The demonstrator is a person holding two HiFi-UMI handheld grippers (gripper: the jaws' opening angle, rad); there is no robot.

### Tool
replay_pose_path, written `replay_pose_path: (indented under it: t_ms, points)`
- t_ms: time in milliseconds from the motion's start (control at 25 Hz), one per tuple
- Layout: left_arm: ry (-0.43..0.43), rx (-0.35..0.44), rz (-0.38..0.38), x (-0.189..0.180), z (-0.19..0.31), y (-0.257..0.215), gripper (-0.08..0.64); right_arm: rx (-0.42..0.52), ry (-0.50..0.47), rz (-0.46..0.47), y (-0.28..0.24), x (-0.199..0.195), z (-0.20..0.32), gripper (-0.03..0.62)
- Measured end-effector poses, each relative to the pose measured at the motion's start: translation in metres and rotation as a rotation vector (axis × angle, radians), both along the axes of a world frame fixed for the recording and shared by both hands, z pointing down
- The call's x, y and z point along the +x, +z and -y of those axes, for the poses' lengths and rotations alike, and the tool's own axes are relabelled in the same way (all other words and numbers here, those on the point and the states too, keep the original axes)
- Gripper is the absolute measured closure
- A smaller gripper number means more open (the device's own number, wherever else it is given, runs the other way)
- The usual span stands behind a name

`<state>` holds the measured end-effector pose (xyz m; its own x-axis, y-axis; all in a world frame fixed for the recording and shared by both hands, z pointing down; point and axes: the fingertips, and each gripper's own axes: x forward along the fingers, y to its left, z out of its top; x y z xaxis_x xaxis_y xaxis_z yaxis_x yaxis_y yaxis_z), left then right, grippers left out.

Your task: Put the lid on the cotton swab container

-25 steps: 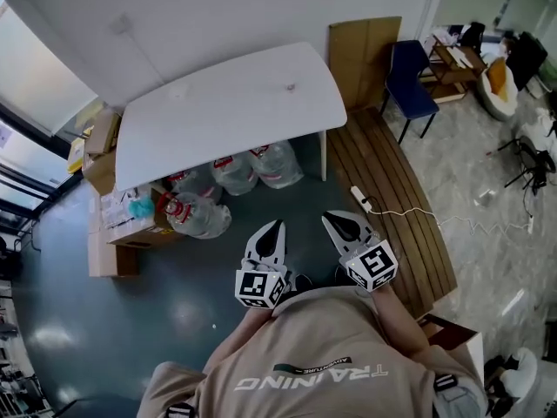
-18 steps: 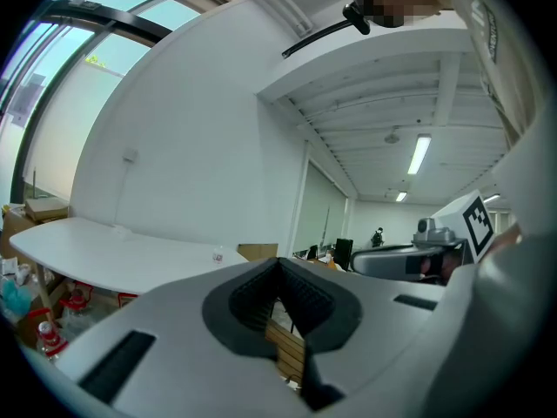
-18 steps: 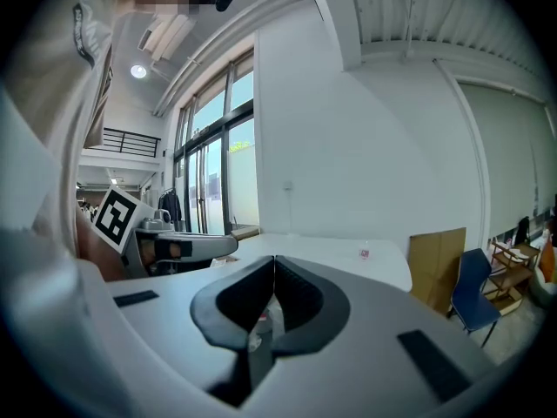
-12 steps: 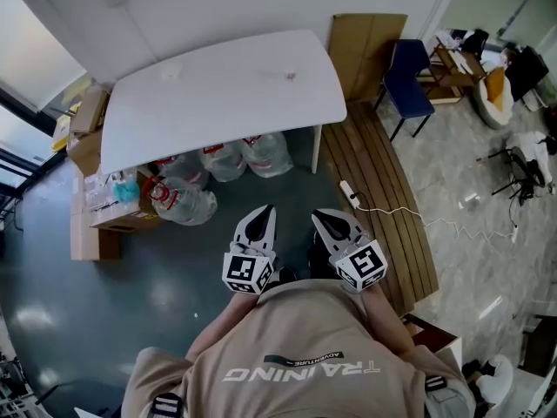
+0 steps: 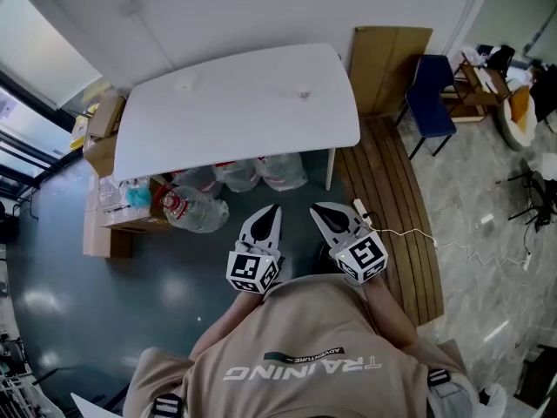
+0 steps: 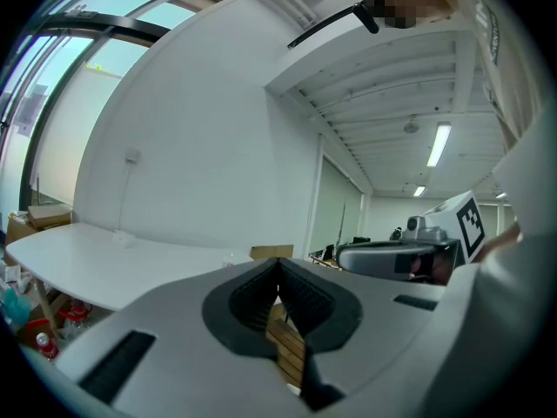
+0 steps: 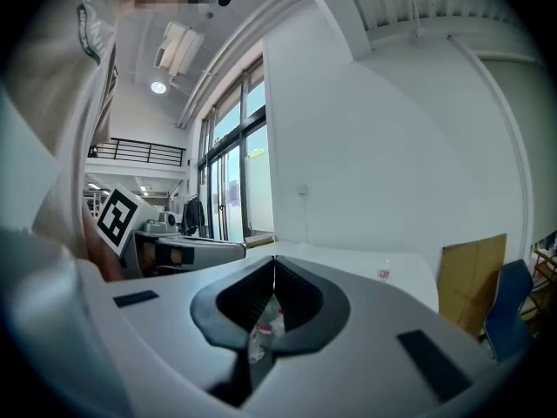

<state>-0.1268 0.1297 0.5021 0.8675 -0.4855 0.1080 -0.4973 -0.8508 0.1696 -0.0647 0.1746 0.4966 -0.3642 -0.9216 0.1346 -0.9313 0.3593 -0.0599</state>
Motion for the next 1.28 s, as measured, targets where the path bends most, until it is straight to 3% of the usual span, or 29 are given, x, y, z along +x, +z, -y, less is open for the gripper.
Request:
replay_pose_path:
  t_ms: [720,1040,1280]
  points:
    - [-0.125,0.042,0.025,0.1,0.08,0.005,0.548,0.018,-0.082,-0.188,0.013,0.106,0.072,0.574]
    - [-0.154,0.022,0.063,0.109,0.098,0.008,0.548,-0.006,-0.081,-0.149,0.024,0.116,0.085,0.575]
    - [-0.161,0.014,0.074,0.109,0.109,0.007,0.548,-0.016,-0.034,-0.068,0.023,0.126,0.1,0.575]
